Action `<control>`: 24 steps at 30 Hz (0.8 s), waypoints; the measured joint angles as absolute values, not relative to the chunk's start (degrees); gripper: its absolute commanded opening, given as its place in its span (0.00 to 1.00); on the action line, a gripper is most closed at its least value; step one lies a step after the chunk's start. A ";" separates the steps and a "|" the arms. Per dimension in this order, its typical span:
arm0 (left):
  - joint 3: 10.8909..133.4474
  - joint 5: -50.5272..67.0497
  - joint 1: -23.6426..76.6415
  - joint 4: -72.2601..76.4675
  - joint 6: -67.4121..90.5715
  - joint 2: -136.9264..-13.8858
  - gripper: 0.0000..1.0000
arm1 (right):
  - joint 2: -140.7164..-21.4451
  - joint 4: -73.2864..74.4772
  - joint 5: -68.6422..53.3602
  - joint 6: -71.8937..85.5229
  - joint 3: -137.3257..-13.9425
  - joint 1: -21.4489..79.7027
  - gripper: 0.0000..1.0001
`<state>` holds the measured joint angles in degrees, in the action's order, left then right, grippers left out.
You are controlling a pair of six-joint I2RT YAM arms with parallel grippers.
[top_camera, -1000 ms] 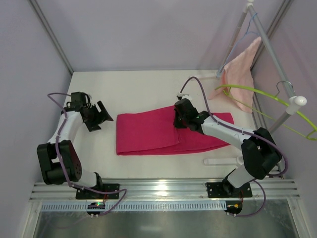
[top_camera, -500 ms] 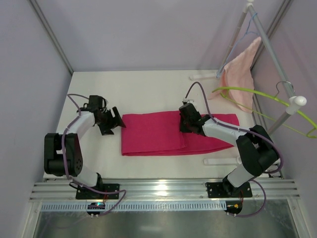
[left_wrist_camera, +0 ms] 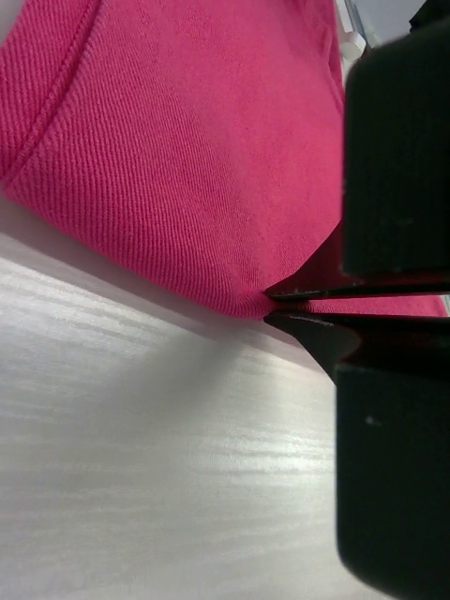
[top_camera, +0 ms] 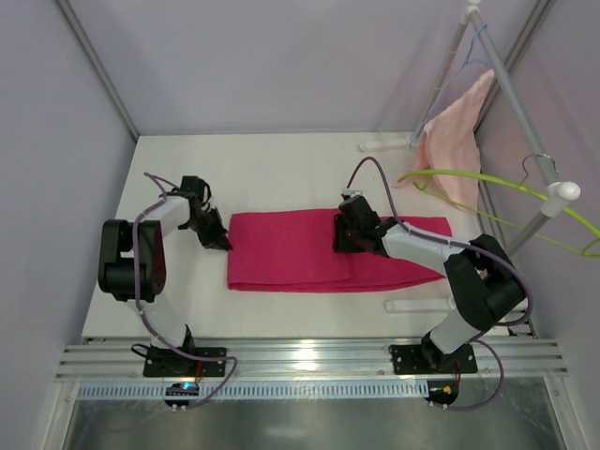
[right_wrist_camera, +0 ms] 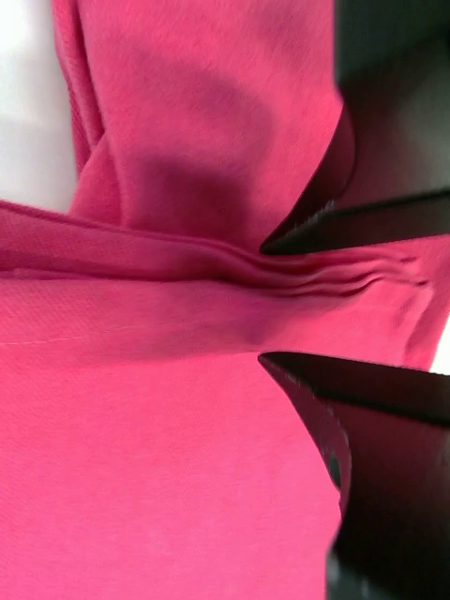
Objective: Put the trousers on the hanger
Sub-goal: Fold the trousers
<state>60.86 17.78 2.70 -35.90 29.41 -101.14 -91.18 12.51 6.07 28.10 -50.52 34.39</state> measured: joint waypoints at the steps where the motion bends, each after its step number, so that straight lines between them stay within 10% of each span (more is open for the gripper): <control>1: 61.78 16.97 2.57 -36.60 29.19 -101.47 0.00 | -90.87 12.91 5.58 27.79 -50.59 34.39 0.51; 10: 76.44 -0.75 -10.09 -47.77 23.86 -106.06 0.00 | -86.00 18.57 -0.01 26.15 -56.10 34.70 0.52; 15: 89.86 -10.63 -14.39 -51.70 21.67 -113.01 0.67 | -83.22 21.15 -0.32 24.84 -56.42 34.92 0.50; 24: 91.09 -9.28 -12.12 -52.51 23.20 -103.61 0.74 | -84.88 22.09 3.38 23.79 -54.04 34.92 0.44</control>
